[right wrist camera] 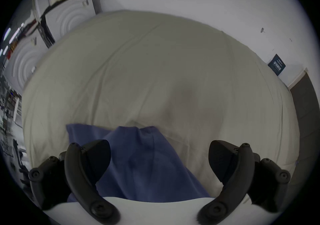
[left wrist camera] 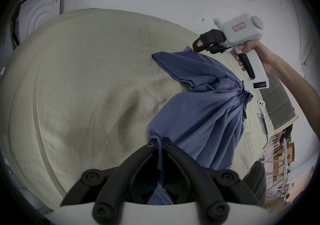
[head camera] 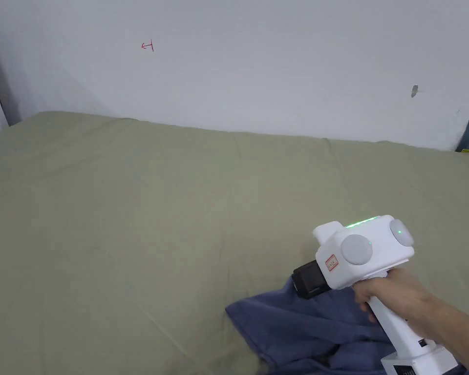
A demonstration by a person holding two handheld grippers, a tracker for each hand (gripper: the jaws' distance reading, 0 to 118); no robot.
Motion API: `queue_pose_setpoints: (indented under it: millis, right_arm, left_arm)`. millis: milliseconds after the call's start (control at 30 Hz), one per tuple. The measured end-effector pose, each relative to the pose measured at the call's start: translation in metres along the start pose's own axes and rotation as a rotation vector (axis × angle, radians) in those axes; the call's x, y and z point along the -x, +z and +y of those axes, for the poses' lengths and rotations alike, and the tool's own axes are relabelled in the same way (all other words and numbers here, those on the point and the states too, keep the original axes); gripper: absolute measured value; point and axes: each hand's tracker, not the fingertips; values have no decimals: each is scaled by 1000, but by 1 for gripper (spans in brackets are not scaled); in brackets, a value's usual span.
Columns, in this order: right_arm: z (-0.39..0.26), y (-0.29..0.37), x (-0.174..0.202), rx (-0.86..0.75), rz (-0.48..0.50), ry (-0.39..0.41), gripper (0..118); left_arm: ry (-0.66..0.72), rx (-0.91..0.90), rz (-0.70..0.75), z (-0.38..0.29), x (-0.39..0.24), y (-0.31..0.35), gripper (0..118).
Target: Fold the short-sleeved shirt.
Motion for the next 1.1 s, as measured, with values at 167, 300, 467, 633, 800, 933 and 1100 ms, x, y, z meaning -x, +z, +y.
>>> queue_pose_setpoints:
  millis: [167, 300, 467, 633, 800, 933, 1100]
  right_arm:
    - [8, -22, -5, 27, 34, -33, 76]
    - [-2, 6, -1, 2, 54, -15, 5]
    - [-6, 44, -20, -76, 49, -70, 4]
    - [-35, 129, -47, -192, -14, -106, 4]
    - [-72, 223, -94, -294, -88, -186, 4]
    - [-111, 292, -134, -366, -143, -262, 4]
    - [-159, 366, -166, -457, -176, -362, 4]
  left_arm:
    - [12, 19, -3, -5, 5, -8, 0]
    - [5, 25, -4, -3, 1, -3, 0]
    - [-8, 9, 20, 2, -7, 8, 0]
    - [-2, -43, 44, 19, -23, 40, 0]
    - [-70, -132, 104, 45, -41, 73, 0]
    - [-116, -219, 165, 77, -55, 104, 0]
    - [-154, -322, 224, 113, -79, 158, 0]
